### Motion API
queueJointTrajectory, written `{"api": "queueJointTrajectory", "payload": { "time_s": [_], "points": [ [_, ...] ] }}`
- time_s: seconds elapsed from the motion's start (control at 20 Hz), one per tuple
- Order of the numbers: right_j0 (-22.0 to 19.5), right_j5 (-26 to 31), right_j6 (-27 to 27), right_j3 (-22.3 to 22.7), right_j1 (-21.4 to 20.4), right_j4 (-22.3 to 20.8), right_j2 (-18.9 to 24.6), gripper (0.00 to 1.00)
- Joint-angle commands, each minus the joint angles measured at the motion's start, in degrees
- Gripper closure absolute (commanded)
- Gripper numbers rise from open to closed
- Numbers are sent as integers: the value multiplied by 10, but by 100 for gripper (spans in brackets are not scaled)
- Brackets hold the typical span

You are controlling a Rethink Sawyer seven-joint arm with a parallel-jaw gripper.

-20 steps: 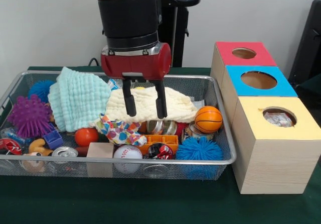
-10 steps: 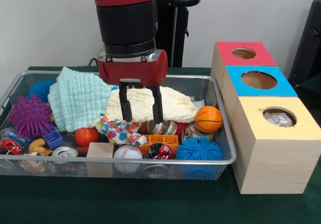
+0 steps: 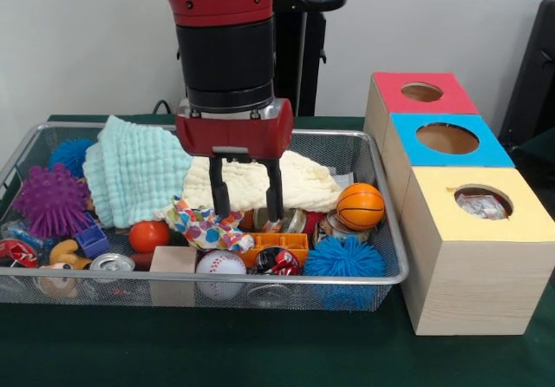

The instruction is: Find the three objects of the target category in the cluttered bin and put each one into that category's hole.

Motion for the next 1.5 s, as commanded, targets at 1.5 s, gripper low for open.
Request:
{"api": "queueJointTrajectory", "payload": {
  "time_s": [1.5],
  "points": [
    [-51,-81,-73,82,70,-71,24,0]
  ]
}}
